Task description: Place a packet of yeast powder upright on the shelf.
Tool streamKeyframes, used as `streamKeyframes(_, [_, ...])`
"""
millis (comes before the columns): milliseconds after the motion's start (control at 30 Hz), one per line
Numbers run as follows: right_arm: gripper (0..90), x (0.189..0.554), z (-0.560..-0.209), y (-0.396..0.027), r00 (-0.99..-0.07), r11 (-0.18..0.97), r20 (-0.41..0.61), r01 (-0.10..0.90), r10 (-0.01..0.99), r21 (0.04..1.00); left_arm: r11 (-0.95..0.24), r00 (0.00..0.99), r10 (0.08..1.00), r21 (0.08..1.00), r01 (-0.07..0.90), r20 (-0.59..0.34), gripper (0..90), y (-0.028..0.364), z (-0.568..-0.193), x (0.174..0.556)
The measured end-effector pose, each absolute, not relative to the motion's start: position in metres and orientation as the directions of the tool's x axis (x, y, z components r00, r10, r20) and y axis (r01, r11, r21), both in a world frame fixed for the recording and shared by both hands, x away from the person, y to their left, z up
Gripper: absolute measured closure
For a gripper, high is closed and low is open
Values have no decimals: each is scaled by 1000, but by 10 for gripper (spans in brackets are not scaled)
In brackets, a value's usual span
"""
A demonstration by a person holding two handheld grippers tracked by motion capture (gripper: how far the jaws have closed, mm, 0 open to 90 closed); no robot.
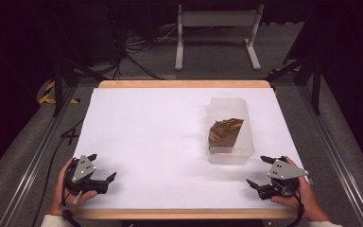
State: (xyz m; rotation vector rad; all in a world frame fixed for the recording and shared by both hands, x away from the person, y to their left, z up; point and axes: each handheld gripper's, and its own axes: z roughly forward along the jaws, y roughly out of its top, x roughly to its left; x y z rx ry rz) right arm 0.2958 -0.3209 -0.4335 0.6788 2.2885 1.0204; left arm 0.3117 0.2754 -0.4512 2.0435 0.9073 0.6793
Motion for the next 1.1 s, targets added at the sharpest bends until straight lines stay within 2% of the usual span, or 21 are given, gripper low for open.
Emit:
streamKeyframes(400, [89,295,-434,-320,-728,590,-272,221,629,776,-219,545,838,907,360,-14,78,301,-458,297])
streamKeyframes(1100, [94,294,-433,-323,-727,581,-265,222,634,783,-247,554,832,901,356,9,78,298,-458,297])
